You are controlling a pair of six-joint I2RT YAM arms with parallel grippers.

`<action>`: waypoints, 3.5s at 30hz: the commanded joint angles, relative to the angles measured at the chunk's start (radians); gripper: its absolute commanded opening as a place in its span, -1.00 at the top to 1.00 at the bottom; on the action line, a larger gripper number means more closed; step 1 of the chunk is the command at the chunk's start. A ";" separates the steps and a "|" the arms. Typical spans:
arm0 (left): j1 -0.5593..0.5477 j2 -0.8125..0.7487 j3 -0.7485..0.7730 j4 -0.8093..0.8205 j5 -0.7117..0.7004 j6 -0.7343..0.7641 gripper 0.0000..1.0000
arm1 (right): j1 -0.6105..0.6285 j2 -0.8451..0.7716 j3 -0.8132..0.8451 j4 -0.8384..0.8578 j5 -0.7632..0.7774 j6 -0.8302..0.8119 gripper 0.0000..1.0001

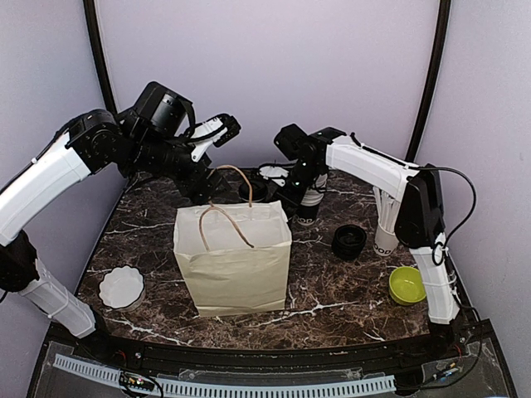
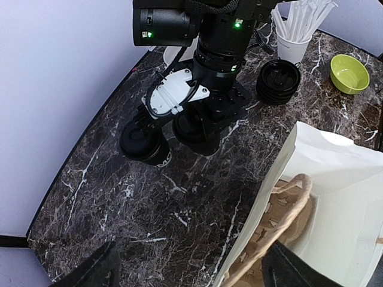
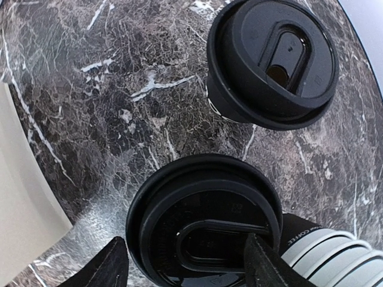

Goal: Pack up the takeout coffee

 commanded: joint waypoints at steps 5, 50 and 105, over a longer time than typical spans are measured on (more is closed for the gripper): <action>0.003 -0.008 0.019 -0.019 0.008 0.005 -0.68 | 0.006 -0.033 0.008 -0.014 -0.050 0.014 -0.07; 0.003 -0.032 -0.014 -0.003 0.012 0.002 -0.67 | 0.007 -0.029 -0.002 -0.015 -0.036 0.016 -0.26; 0.003 -0.045 0.002 -0.035 0.008 -0.007 -0.67 | 0.007 -0.007 -0.020 -0.011 -0.031 0.047 -0.31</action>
